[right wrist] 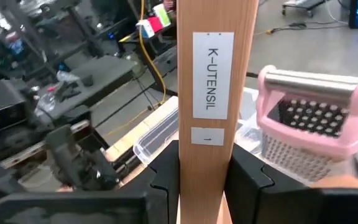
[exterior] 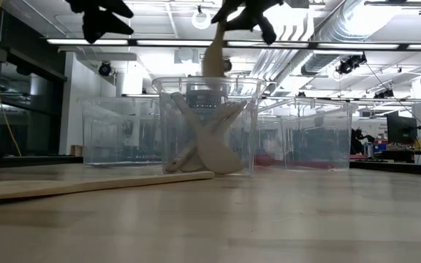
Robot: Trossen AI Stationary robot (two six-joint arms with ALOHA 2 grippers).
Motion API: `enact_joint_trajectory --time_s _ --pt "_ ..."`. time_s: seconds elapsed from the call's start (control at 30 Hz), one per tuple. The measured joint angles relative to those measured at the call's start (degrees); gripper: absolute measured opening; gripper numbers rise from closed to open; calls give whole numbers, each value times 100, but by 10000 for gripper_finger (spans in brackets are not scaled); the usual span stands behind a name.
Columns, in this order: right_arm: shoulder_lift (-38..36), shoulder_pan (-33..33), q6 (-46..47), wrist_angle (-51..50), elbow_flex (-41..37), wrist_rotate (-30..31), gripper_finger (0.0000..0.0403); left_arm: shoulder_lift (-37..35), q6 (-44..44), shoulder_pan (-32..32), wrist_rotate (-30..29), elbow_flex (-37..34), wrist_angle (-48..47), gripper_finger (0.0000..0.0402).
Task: Pick & Place Kitchen Items
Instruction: Put the brown serving spoon into the middle transparent bin, then put the brown spatula into the right transparent bin
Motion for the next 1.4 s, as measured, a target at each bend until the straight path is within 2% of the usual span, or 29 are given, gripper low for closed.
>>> enact_joint_trajectory --time_s 0.1,0.37,0.57,0.9,1.13,1.4 --pt "326 96 169 84 0 221 82 -294 -19 2 3 -124 -7 167" --pt "971 279 1174 362 -2 355 89 -853 -49 0 87 -324 -57 159" --pt "1076 394 1622 397 2 671 93 -912 -47 0 90 -344 -249 159" --pt "1093 415 2051 80 0 604 137 -912 -45 0 92 -344 -235 159" --pt "1088 415 2034 70 0 612 168 -912 -56 0 92 -344 -384 159" --pt "822 404 1484 -6 0 623 173 -912 -73 0 128 -342 -436 159"
